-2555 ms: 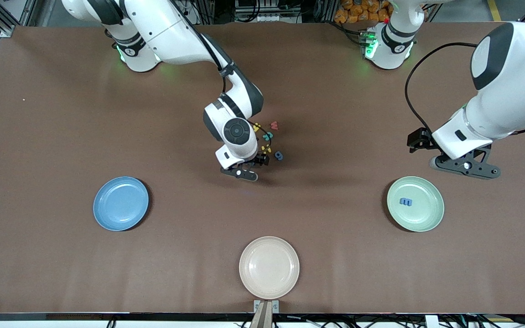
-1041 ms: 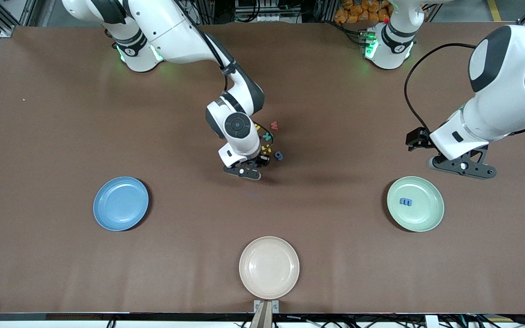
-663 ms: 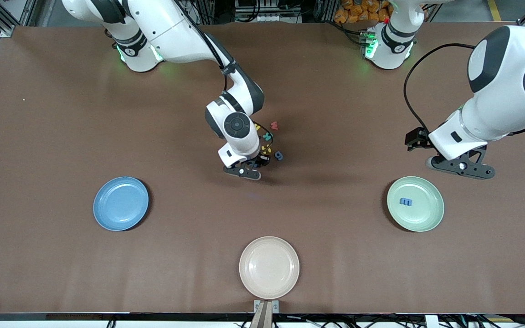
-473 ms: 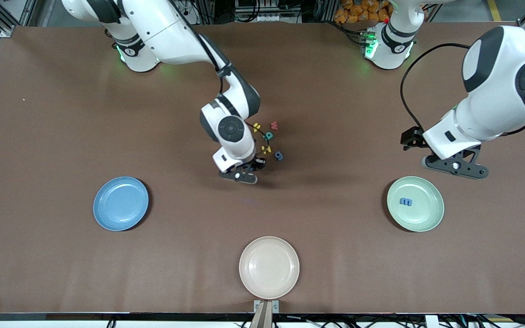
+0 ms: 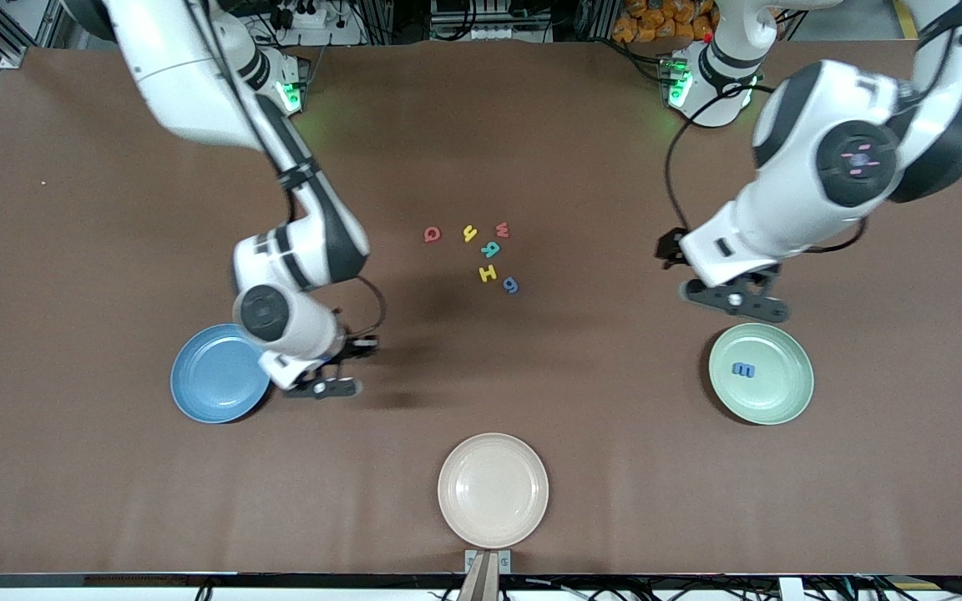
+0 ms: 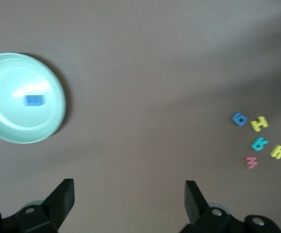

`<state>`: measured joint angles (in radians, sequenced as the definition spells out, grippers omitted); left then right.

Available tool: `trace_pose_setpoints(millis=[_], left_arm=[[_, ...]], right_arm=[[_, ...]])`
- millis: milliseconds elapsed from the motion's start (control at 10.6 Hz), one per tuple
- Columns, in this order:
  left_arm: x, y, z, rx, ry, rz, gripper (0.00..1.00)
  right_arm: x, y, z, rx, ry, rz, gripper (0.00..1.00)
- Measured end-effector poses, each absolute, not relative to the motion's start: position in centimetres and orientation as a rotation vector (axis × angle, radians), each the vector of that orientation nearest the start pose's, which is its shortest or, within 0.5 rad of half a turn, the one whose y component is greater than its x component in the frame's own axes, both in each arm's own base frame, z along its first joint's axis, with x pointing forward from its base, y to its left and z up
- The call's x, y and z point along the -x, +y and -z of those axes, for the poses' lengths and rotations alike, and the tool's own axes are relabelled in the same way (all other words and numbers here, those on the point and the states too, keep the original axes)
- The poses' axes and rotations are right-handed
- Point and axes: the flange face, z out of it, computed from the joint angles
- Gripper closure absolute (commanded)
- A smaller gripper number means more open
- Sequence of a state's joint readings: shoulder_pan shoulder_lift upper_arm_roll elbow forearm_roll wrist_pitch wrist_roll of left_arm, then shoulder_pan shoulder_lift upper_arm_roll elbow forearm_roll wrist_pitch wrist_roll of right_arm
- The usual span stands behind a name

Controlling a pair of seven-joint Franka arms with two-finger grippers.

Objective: Sort uppercase to blue plate, lowercase to green plate
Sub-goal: 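Place the M on the blue plate while the left gripper reaches letters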

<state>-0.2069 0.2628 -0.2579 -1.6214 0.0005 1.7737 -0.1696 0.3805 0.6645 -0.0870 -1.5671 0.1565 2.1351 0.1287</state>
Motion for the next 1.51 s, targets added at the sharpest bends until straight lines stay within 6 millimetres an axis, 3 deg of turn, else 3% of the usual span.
trace_pose_setpoints(millis=[189,379,473,568,852,1136,1325,1514], left_arm=[[-54.5,-33.5,-43.7,3.141,0.413,-0.190,0.00],[-52.5,-38.5,-41.1,3.151,0.368,-0.190,0.00],[-51.3,-40.9,-39.8,3.153,0.386,-0.187,0.00],[-50.0,-43.3,-38.8,3.158,0.430,-0.172,0.00],[-45.7,-49.9,-34.8,3.137,0.626,-0.109,0.00],[-41.2,-54.2,-31.1,3.094,0.744,-0.118,0.00],[-39.7,-55.2,-30.8,3.114,0.600,-0.132,0.00],[-38.9,-54.5,-29.0,3.114,0.304,-0.177,0.00]], right_arm=[[-67.7,13.5,-24.7,3.109,-0.290,-0.153,1.00],[-68.6,7.7,-24.7,3.106,-0.354,-0.154,1.00],[-68.6,5.7,-24.5,3.102,-0.358,-0.166,0.16],[-68.6,4.4,-24.3,3.099,-0.356,-0.181,0.00],[-68.6,2.0,-24.3,3.099,-0.329,-0.193,0.00],[-68.7,1.5,-24.8,3.104,-0.319,-0.182,0.00],[-68.6,1.4,-24.8,3.106,-0.314,-0.181,0.00],[-68.2,1.3,-24.2,3.104,-0.305,-0.205,0.00]])
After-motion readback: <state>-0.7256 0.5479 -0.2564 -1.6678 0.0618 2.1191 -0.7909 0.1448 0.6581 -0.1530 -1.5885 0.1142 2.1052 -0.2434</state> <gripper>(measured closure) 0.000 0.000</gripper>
